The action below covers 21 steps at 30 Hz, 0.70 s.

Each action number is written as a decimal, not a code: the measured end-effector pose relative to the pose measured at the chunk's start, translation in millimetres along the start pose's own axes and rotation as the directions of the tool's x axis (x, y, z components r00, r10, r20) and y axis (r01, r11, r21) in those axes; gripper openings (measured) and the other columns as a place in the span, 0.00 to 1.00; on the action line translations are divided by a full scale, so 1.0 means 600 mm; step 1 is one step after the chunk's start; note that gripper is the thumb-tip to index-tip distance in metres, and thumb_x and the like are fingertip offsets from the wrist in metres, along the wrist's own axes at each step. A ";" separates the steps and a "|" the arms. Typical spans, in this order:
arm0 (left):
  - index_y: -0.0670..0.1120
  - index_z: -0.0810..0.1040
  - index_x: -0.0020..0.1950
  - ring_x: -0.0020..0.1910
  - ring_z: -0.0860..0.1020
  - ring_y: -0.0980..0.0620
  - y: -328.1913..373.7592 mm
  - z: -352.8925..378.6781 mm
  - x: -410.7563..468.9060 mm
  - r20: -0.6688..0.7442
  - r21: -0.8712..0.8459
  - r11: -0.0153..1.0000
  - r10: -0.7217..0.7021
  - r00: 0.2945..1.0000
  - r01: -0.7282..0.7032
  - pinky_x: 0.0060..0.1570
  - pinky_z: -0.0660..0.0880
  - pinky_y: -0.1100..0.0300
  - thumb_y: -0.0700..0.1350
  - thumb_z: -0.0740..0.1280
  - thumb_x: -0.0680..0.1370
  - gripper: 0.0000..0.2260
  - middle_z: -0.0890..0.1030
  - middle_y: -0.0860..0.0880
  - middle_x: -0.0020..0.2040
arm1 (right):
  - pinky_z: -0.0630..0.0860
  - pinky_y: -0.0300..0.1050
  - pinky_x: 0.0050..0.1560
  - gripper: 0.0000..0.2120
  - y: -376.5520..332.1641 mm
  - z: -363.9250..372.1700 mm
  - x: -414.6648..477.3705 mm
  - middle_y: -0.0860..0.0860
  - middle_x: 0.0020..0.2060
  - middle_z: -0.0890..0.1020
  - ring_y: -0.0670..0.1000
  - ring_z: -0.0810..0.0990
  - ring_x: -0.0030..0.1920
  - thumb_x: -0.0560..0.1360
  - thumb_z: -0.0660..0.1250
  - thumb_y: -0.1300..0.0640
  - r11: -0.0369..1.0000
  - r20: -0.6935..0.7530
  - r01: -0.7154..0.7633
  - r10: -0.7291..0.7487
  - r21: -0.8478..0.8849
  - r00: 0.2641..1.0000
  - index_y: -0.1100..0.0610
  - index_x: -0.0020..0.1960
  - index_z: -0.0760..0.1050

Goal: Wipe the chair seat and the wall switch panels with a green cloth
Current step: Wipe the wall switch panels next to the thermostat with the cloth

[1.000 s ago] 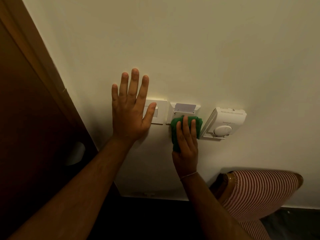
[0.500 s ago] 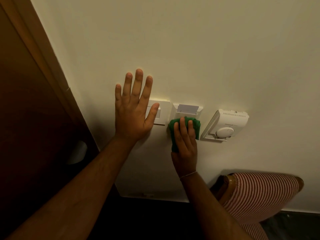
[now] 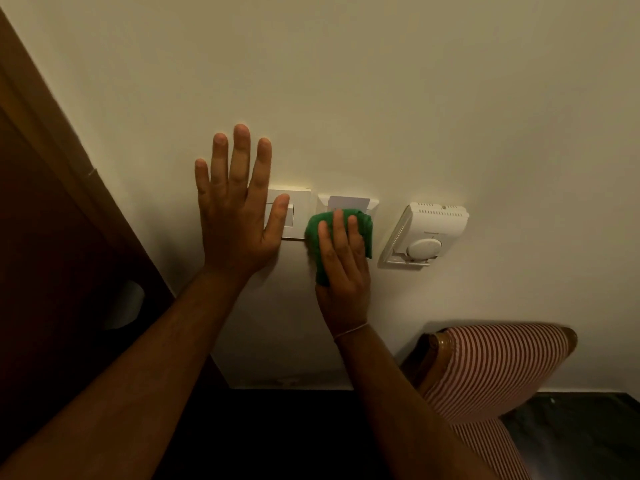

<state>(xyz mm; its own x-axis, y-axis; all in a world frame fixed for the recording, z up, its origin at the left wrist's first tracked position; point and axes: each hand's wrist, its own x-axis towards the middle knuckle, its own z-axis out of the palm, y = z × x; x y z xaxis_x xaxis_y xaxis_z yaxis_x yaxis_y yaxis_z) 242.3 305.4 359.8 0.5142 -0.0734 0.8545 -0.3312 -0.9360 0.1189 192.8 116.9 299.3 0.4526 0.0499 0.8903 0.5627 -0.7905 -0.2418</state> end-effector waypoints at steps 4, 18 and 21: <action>0.53 0.42 0.91 0.90 0.36 0.49 0.002 -0.001 0.003 -0.011 -0.001 1.000 0.008 1.000 -0.008 0.87 0.39 0.42 0.61 0.53 0.89 0.34 0.54 0.38 0.89 | 0.56 0.63 0.84 0.34 0.021 -0.021 -0.019 0.50 0.83 0.58 0.54 0.50 0.86 0.79 0.69 0.72 0.990 -0.049 -0.143 0.143 0.011 0.989 0.61 0.80 0.60; 0.50 0.44 0.92 0.90 0.36 0.48 0.004 -0.004 0.005 -0.029 0.021 1.000 0.013 0.999 -0.012 0.87 0.39 0.41 0.59 0.52 0.90 0.33 0.54 0.36 0.89 | 0.56 0.58 0.85 0.40 -0.006 0.027 -0.012 0.55 0.81 0.62 0.56 0.55 0.86 0.77 0.75 0.72 0.999 -0.007 0.035 -0.035 -0.004 0.999 0.59 0.82 0.59; 0.45 0.52 0.91 0.90 0.39 0.44 0.008 -0.007 0.006 -0.040 0.025 1.000 -0.001 0.999 0.002 0.87 0.39 0.42 0.59 0.53 0.90 0.32 0.57 0.34 0.88 | 0.57 0.60 0.84 0.40 0.026 -0.002 -0.018 0.54 0.82 0.61 0.56 0.53 0.86 0.77 0.74 0.73 0.997 -0.071 -0.077 0.075 -0.024 0.995 0.59 0.82 0.59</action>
<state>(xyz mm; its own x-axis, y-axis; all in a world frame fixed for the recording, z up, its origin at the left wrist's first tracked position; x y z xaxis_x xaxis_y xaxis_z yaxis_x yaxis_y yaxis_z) 239.5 302.2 365.3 0.4826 -0.0583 0.8739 -0.3104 -0.9444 0.1084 195.6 103.2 286.2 0.4434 -0.0528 0.8948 0.5096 -0.8064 -0.3001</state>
